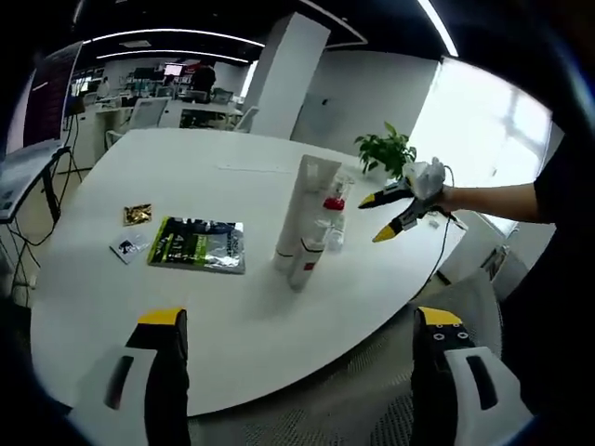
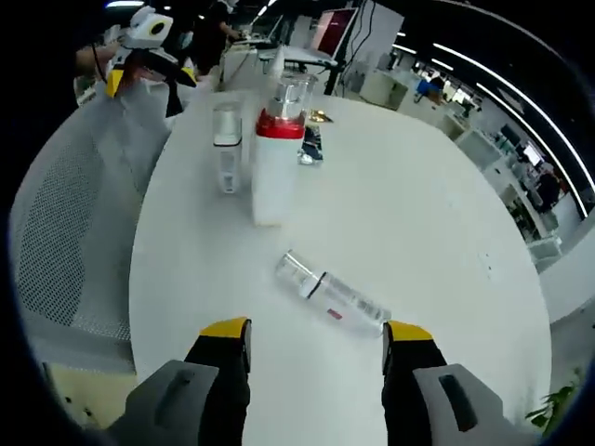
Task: Arrange the skincare products in the storage area until every visible bottle or jar stands upright without overlapping.
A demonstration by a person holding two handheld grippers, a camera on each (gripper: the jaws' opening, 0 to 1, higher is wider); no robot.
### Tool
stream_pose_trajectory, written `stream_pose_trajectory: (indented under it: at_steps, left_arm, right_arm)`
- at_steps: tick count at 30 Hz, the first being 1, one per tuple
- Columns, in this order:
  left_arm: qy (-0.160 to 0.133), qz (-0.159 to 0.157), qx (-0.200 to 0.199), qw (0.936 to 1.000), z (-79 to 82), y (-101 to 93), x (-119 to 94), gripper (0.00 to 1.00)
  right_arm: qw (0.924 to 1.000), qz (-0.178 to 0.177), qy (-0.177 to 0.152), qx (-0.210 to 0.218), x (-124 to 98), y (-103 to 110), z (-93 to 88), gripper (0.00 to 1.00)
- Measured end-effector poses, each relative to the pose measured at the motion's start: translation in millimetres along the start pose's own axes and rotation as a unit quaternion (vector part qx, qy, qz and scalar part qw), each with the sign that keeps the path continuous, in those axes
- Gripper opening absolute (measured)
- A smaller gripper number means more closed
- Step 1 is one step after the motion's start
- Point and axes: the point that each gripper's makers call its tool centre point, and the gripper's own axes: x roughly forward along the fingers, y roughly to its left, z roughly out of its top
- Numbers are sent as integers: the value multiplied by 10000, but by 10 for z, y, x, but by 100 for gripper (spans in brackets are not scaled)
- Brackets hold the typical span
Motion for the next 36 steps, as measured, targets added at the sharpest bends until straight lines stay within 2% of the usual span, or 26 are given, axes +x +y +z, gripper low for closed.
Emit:
stream_pose_trajectory:
  at_steps: [3,8,15,20,26,31,32,33,36]
  left_arm:
    - [5,-2,-50,10000,0,8,0,94]
    - [-91,46,-263,9996,25,57,-16,94]
    - [-115,135,-380,9991,31,107,-18,93]
    - [-122,184,-453,9987,23,140,-24,93]
    - [-110,208,-499,9985,18,162,-24,93]
    - [-84,224,-517,9984,13,166,-14,92]
    - [-80,229,-523,9983,11,168,-15,92]
    - [-73,231,-528,9983,8,172,-13,92]
    - [-73,226,-528,9983,10,171,-11,92]
  right_arm:
    - [9998,76,103,-129,105,-60,-41,56]
    - [9988,103,261,-390,218,-164,-60,44]
    - [9983,182,313,-466,388,-292,-9,40]
    - [9969,389,399,-556,479,-278,15,35]
    - [9931,652,614,-756,570,-212,-104,28]
    - [9889,1018,877,-640,540,-50,-205,20]
    - [9927,895,736,-329,564,-93,-173,18]
    - [9918,973,791,-249,565,-67,-201,18]
    - [9934,919,630,-254,558,-61,-190,18]
